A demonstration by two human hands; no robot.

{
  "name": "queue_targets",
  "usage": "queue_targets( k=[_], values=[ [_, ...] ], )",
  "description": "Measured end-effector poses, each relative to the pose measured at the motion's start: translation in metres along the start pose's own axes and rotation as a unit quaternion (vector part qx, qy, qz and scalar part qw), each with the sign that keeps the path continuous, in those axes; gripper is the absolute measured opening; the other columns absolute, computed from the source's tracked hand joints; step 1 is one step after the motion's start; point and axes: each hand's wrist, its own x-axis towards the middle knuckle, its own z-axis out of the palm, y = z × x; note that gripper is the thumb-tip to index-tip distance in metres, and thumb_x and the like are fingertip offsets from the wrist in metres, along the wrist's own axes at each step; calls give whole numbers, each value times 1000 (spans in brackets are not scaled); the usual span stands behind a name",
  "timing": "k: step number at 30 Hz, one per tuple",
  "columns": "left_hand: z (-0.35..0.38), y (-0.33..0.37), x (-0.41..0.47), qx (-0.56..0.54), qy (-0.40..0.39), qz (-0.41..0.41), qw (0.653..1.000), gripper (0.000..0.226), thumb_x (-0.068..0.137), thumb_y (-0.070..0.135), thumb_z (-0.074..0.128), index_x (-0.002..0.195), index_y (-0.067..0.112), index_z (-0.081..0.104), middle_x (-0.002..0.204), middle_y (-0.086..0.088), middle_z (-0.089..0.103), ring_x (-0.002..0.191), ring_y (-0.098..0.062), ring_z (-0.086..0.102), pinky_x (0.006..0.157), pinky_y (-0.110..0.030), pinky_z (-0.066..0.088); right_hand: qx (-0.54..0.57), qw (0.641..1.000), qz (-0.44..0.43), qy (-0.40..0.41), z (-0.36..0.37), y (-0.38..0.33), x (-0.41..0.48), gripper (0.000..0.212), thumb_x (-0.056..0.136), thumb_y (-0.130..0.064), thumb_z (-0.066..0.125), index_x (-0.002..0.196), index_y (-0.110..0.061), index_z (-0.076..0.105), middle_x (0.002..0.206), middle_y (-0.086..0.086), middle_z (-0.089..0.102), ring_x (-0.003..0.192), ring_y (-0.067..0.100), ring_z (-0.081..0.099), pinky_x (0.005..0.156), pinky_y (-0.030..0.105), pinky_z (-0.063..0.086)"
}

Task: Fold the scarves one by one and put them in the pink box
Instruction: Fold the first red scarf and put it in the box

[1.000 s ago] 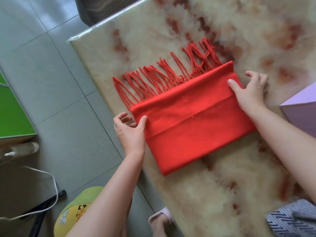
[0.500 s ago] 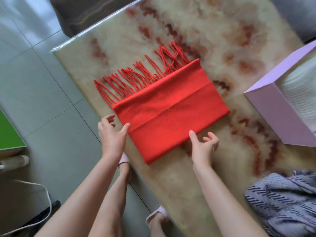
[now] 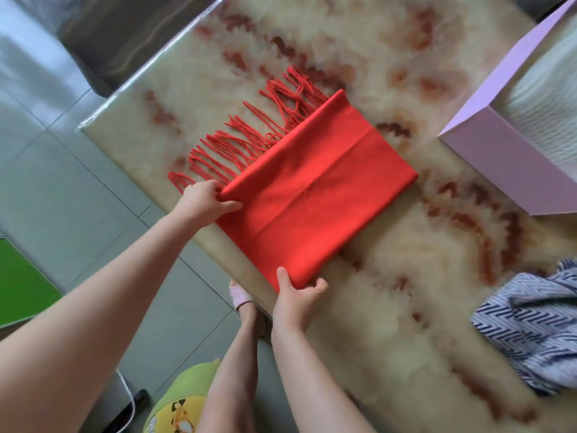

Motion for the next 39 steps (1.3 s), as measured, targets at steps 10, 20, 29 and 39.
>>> queue_targets(
  k=[10,20,29,39],
  values=[
    [-22,0,-12,-264,-78,8,961,45,80,17,74,109,17,39,87,-6,62,69,-16,55,63,-22,48,26,986,-162,-6,-11,14,-21,55,86,-5,61,127,-37,40,113,6,62,96,22,63,82,26,49],
    [-61,39,-11,-229,-58,202,951,50,78,16,67,112,50,51,130,4,45,113,-14,49,87,-15,44,-184,902,-387,47,-43,0,-6,70,57,13,72,108,-34,66,89,-9,45,85,15,41,85,20,31],
    [-79,116,34,-250,-81,248,933,27,79,12,61,92,34,70,113,9,64,102,-1,57,86,-19,45,31,951,-304,45,-51,-91,52,14,85,-32,67,89,-18,68,82,-1,68,78,7,60,74,14,43],
    [-60,215,112,-124,-95,155,975,35,70,51,73,76,16,70,57,-1,47,49,-11,42,46,-17,32,60,961,-235,137,-33,-149,138,38,95,-21,55,62,-20,35,61,-7,37,57,13,36,64,28,28]
  ],
)
